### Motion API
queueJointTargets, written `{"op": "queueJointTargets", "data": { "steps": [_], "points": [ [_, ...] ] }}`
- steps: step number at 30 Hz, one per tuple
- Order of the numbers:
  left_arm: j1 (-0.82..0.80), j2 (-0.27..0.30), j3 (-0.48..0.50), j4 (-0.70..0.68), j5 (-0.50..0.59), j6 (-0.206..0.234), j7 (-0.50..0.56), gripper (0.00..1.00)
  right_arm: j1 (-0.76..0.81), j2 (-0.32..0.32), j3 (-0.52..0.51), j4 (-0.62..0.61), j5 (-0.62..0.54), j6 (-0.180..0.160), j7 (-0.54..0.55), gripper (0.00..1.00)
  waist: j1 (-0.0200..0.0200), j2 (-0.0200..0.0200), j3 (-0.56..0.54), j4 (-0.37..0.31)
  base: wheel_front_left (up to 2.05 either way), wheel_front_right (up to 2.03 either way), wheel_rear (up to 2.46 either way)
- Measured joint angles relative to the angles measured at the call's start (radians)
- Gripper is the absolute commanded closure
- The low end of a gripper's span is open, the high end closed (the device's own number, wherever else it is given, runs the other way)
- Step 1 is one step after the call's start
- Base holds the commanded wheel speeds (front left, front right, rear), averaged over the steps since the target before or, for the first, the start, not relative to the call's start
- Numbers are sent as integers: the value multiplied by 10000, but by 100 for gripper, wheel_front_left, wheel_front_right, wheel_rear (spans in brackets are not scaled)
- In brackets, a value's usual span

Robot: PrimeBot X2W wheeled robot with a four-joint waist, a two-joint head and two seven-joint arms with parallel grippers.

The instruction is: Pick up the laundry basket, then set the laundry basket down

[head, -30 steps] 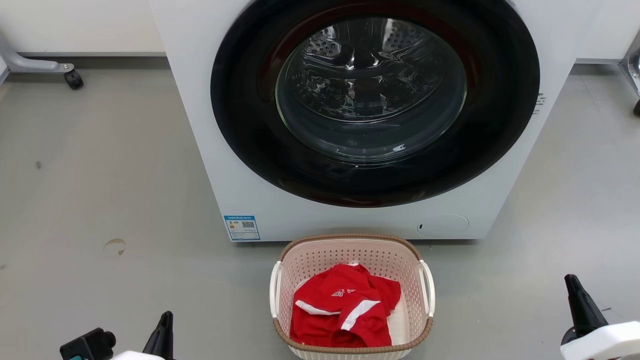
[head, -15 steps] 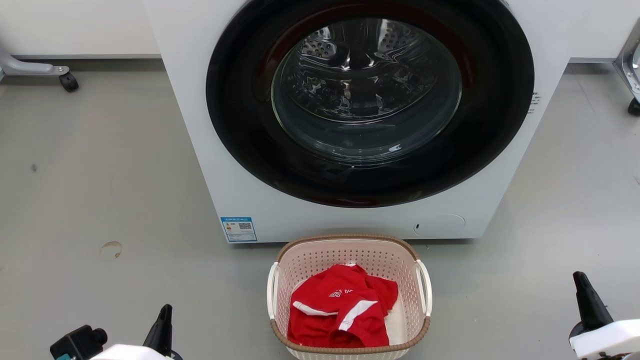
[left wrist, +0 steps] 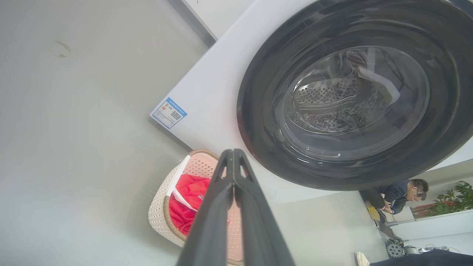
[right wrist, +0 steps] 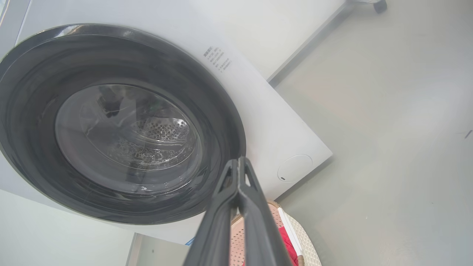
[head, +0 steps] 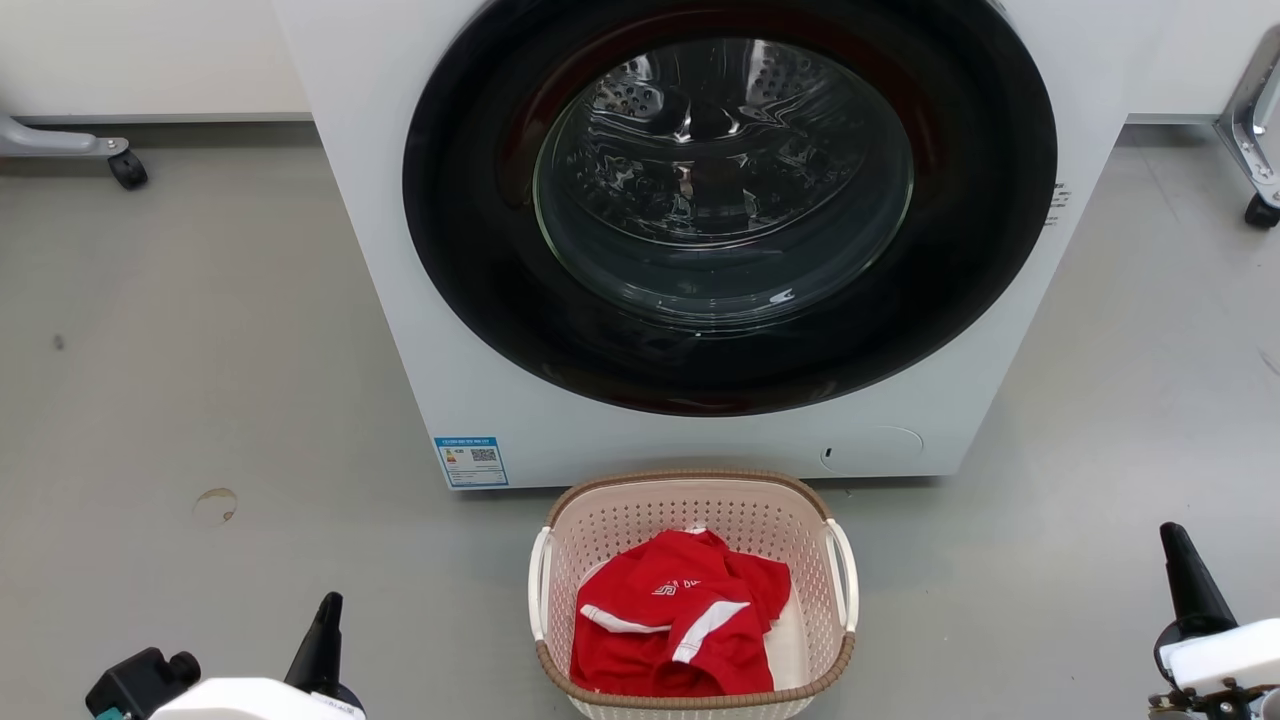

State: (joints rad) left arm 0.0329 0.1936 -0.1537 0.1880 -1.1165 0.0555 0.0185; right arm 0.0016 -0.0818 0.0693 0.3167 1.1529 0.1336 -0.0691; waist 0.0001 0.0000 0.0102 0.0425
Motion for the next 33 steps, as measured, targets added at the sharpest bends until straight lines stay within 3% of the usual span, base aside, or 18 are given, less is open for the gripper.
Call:
{"op": "queueJointTargets", "data": {
  "steps": [33],
  "points": [
    [-410,-794,1229,460,-2750,-968,430,100,-240,286,-1051,-173,2497,-4,951,100,0,0,-40,-238,0,0,0]
  ]
}}
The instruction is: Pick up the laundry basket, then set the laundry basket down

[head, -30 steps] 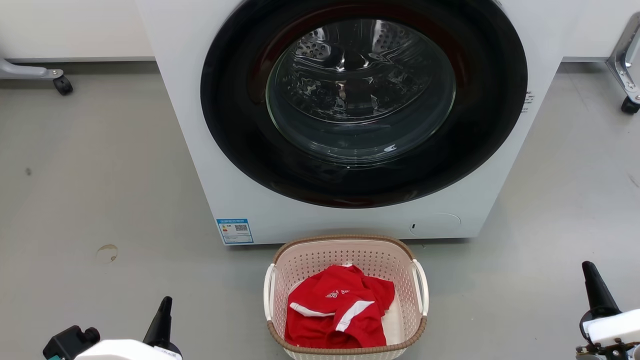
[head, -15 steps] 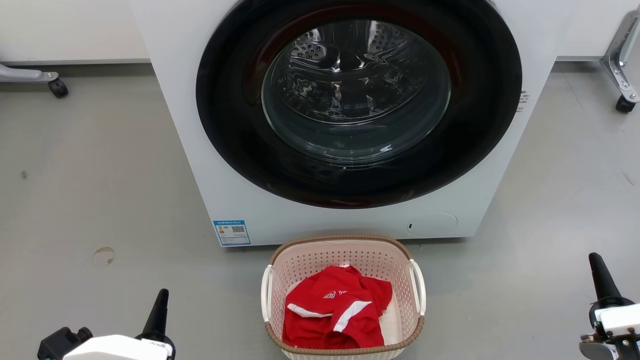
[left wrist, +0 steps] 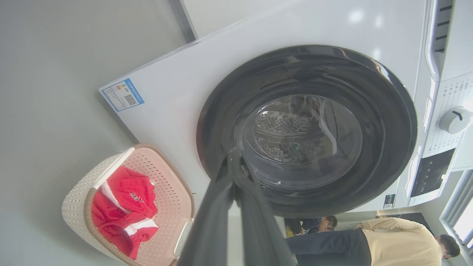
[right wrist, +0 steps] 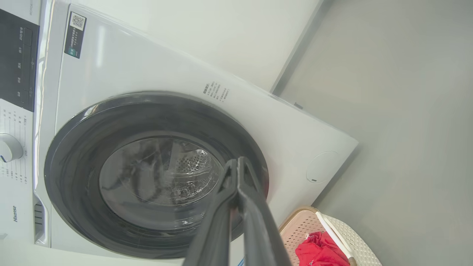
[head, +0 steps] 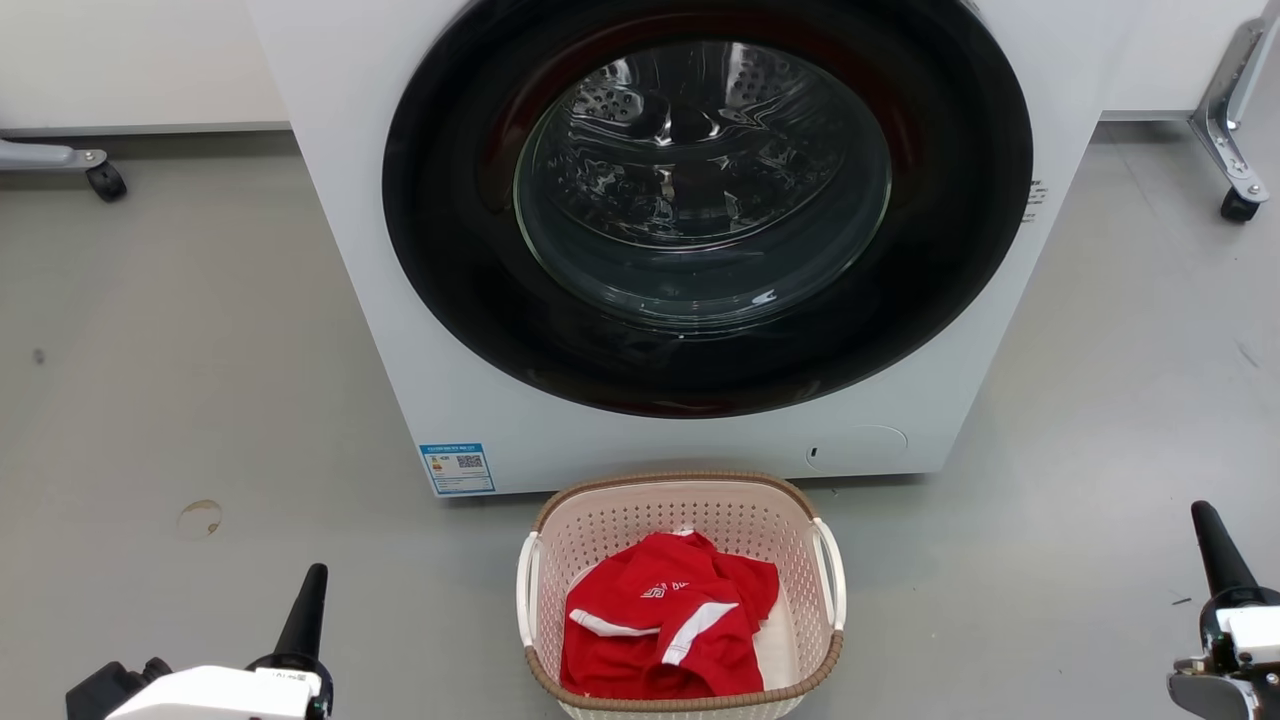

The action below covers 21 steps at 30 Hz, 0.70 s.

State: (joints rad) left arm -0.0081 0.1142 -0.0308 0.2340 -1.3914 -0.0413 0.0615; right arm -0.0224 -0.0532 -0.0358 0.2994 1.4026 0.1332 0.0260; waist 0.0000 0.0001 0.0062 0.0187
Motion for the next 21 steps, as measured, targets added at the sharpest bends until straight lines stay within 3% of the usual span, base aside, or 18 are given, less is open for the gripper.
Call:
{"op": "queueJointTargets", "data": {
  "steps": [21],
  "points": [
    [-334,-504,754,249,-1588,-598,284,100,-174,148,-621,-180,1519,-2,533,100,0,0,-24,-143,0,0,0]
  ]
}}
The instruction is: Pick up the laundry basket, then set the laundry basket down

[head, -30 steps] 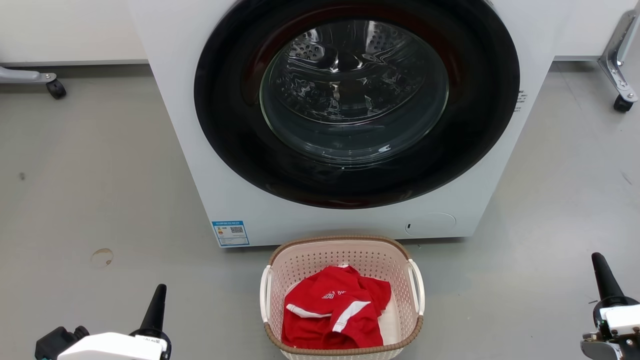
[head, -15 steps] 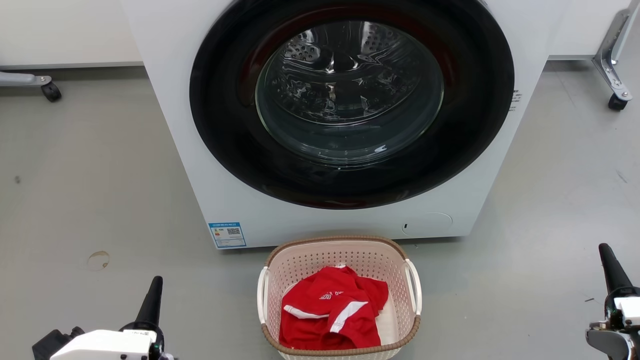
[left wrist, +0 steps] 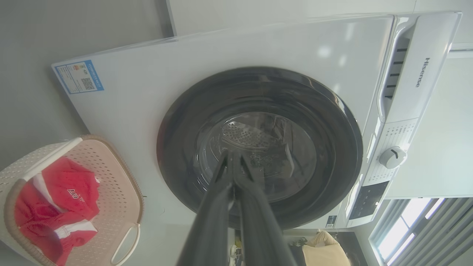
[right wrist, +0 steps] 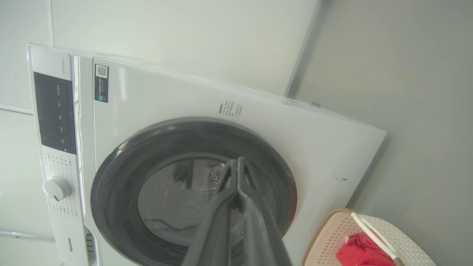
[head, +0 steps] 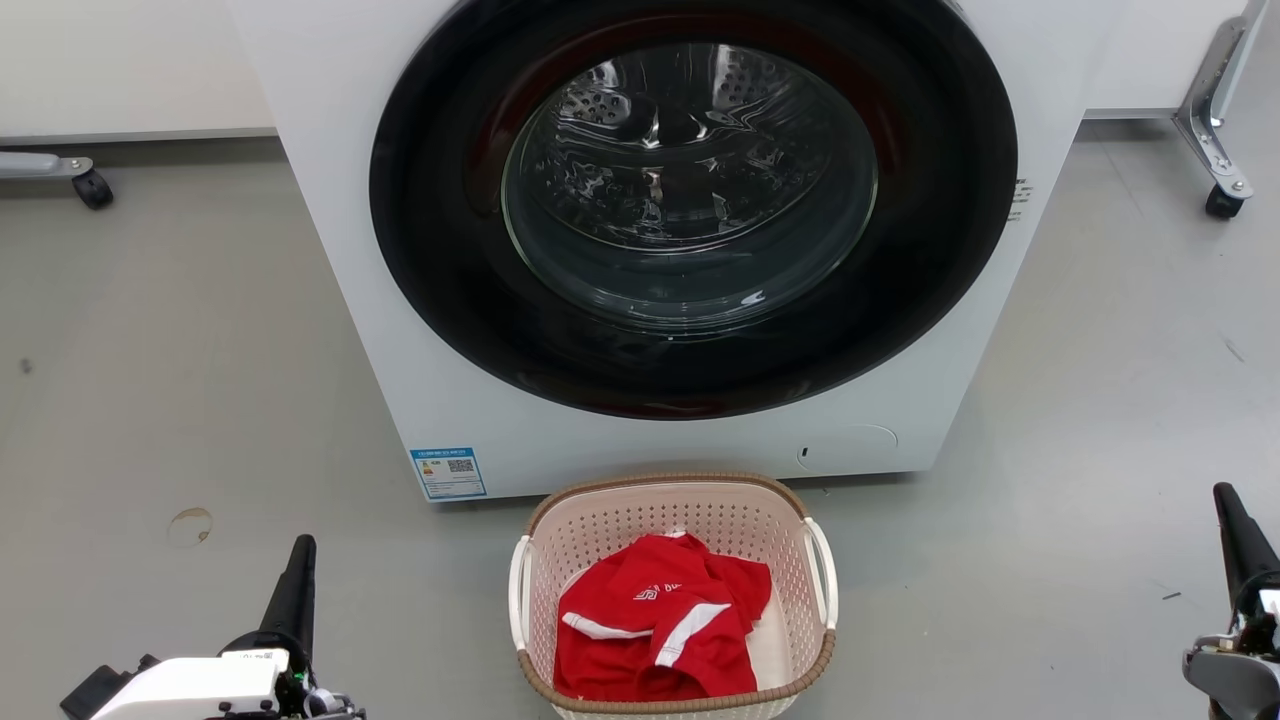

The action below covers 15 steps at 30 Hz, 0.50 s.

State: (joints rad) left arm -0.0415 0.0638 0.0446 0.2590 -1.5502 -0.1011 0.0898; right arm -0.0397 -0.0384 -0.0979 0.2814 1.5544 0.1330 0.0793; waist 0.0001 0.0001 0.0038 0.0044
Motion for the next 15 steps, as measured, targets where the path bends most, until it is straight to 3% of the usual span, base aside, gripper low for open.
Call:
{"op": "queueJointTargets", "data": {
  "steps": [15],
  "points": [
    [-115,-153,278,96,-552,-192,127,100,-198,63,-219,-61,552,-71,178,100,0,0,-8,-45,0,0,0]
  ]
}}
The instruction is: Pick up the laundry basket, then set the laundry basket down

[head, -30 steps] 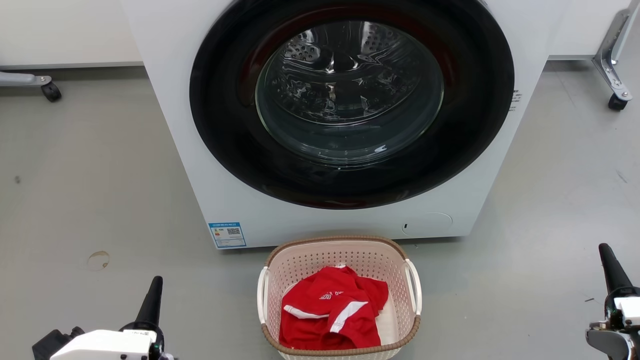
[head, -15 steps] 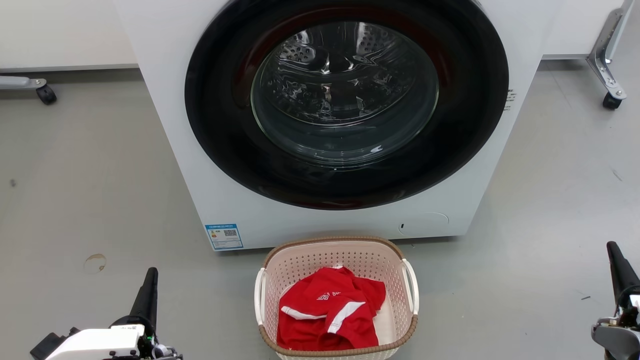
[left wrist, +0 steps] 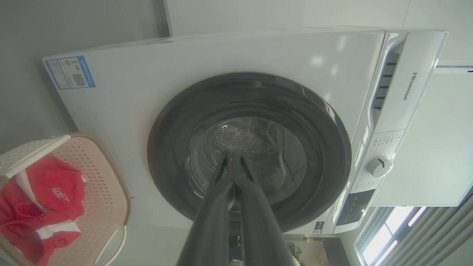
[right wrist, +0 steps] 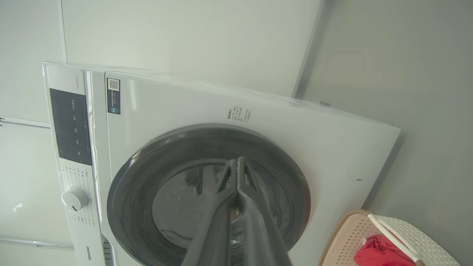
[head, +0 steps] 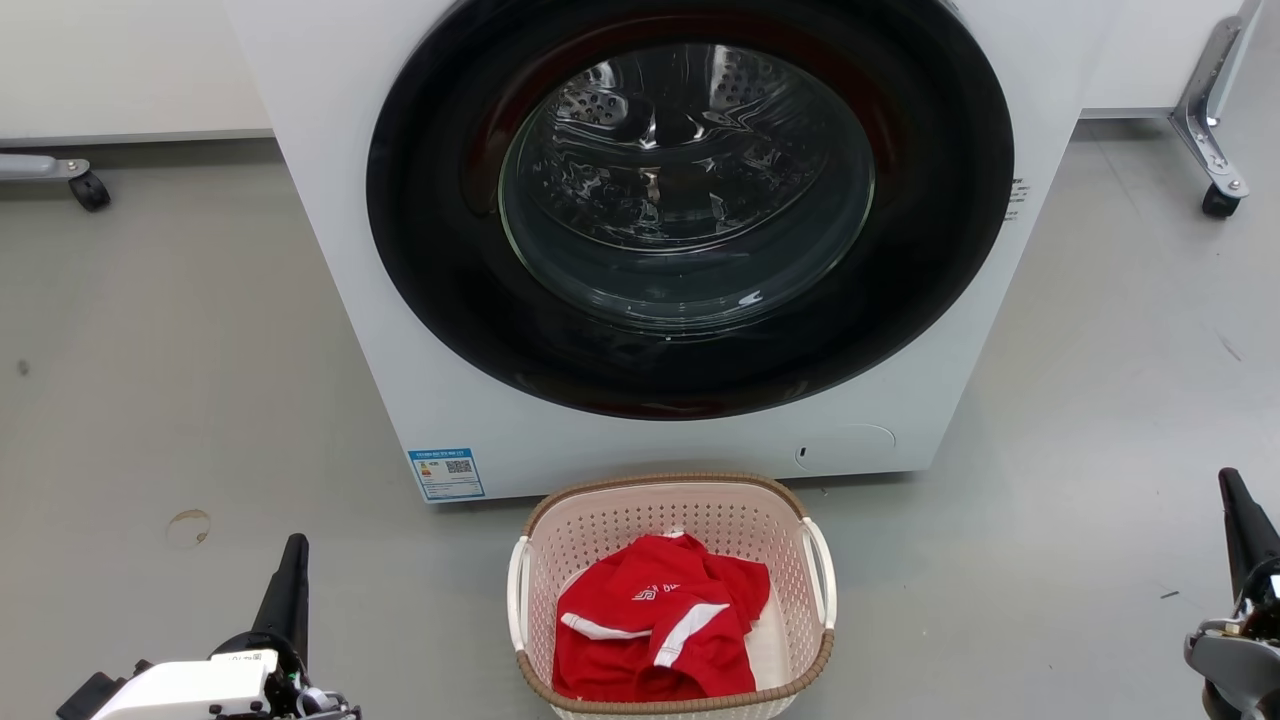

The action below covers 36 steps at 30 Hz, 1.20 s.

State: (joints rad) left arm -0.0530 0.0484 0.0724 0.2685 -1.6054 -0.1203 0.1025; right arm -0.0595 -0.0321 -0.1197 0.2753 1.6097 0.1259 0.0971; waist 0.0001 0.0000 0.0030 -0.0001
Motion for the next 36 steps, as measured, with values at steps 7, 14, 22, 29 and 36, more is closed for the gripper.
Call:
{"op": "queueJointTargets", "data": {
  "steps": [7,14,22,29,36],
  "points": [
    [0,0,6,0,0,0,0,100,0,10,-10,0,0,0,10,100,0,0,0,0,0,0,0],
    [0,-2,12,0,0,0,2,100,0,15,-13,0,0,0,12,100,0,0,0,0,0,0,0],
    [0,-6,17,0,2,0,2,100,0,35,-21,0,0,0,77,100,0,0,0,1,0,0,0],
    [0,-10,27,0,0,0,27,100,0,46,-25,0,0,0,79,100,0,0,0,0,0,0,0],
    [0,-15,35,2,2,0,29,100,0,46,-31,0,0,0,79,100,0,0,0,0,0,0,0]
  ]
}}
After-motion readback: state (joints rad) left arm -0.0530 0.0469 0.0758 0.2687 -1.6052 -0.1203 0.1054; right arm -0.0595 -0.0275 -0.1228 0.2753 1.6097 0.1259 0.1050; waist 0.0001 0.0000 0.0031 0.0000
